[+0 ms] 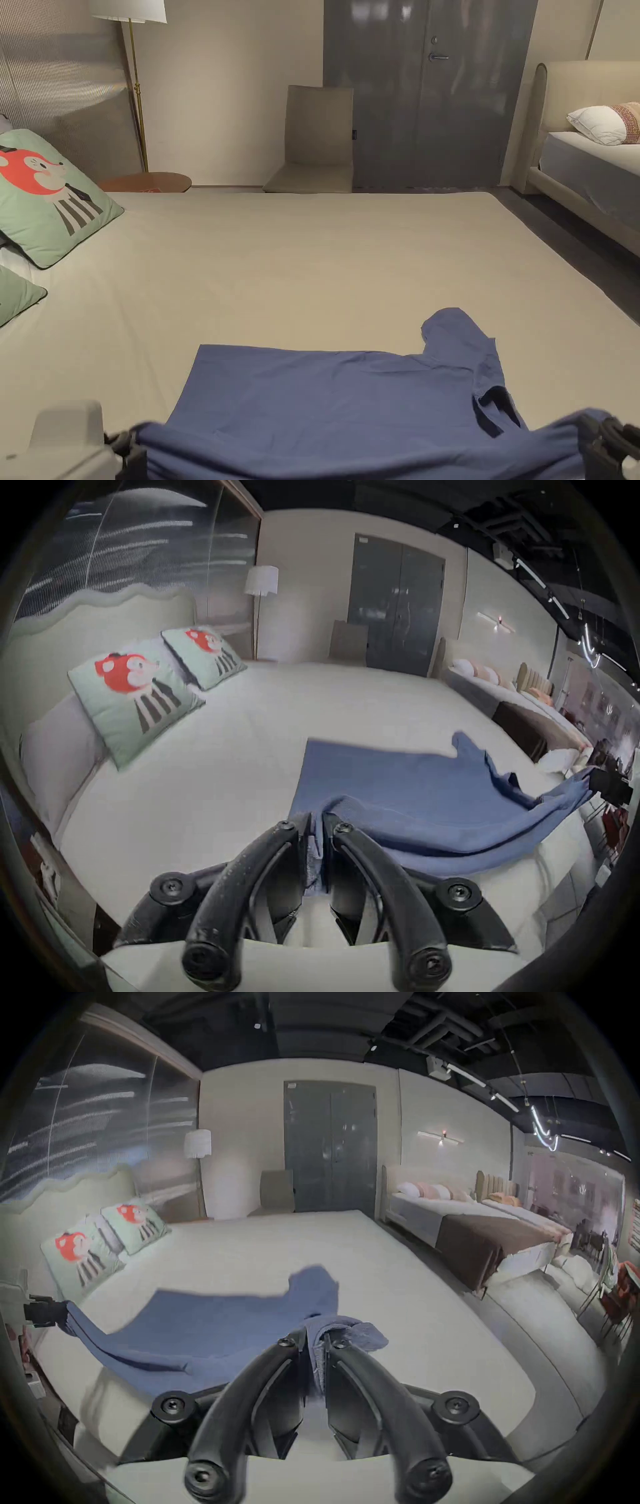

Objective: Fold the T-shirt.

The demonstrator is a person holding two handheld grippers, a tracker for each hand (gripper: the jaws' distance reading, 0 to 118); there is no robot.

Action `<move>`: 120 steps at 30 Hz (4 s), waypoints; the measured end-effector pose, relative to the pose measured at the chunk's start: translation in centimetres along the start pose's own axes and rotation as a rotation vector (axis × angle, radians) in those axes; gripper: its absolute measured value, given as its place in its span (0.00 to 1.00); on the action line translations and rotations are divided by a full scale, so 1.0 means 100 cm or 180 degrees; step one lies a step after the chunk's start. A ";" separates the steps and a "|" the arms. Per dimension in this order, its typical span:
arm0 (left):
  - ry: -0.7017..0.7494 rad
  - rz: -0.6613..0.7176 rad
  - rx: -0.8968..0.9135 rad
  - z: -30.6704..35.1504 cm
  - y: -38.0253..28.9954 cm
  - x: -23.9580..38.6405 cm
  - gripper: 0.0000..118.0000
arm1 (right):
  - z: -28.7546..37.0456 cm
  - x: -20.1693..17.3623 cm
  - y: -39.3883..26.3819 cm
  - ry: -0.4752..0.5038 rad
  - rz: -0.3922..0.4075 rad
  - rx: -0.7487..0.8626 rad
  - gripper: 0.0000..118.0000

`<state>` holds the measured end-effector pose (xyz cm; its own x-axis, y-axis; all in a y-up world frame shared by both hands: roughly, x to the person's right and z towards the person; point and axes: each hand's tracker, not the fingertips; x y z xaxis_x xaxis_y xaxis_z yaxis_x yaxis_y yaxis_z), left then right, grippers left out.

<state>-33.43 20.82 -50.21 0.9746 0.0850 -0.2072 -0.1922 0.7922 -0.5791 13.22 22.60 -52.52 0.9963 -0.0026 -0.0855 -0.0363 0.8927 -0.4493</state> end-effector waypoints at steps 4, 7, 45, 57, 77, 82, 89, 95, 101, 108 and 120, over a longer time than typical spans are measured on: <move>0.0016 0.0074 -0.0352 -0.011 -0.045 -0.015 0.04 | 0.001 -0.003 -0.039 -0.0054 0.0069 -0.0388 0.08; 0.0075 0.0076 -0.0543 -0.010 -0.068 -0.014 0.04 | -0.010 0.001 -0.070 -0.0146 0.0028 -0.0748 0.08; -0.0053 0.0095 0.0998 0.066 -0.038 -0.007 0.00 | 0.042 -0.011 -0.051 -0.0334 -0.0008 0.0709 0.01; -0.0074 -0.0202 -0.0543 -0.010 -0.107 -0.018 0.89 | 0.022 -0.003 -0.075 -0.0277 0.0024 0.0382 0.01; -0.0077 0.0238 -0.0580 -0.020 -0.119 -0.033 0.05 | -0.020 0.025 -0.120 -0.0169 -0.0270 -0.0752 0.93; -0.0082 0.0254 -0.0547 -0.012 -0.110 -0.027 0.05 | -0.038 0.040 -0.136 -0.0117 -0.0362 -0.1070 0.74; -0.0113 0.0367 -0.0470 -0.004 -0.102 -0.030 0.05 | -0.014 0.027 -0.125 0.0048 -0.0151 -0.0691 0.09; -0.0180 0.0541 -0.0318 -0.008 -0.071 -0.040 0.05 | -0.005 0.015 -0.078 0.0052 -0.0158 -0.0296 0.09; -0.0188 0.0459 -0.0257 -0.046 -0.001 -0.029 0.05 | -0.054 0.010 -0.016 -0.0043 -0.0197 -0.0170 0.09; -0.0076 0.0264 -0.0756 -0.145 0.032 -0.012 0.05 | -0.164 0.016 -0.010 -0.0209 -0.0188 -0.0692 0.09; 0.0001 0.0384 -0.1112 -0.200 0.022 -0.015 0.05 | -0.224 0.017 -0.032 -0.0336 -0.0028 -0.1129 0.09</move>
<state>-37.59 10.35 -66.92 0.9425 0.1652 -0.2906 -0.3335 0.5224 -0.7847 13.28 9.62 -71.15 0.9986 0.0533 0.0036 -0.0337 0.6809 -0.7316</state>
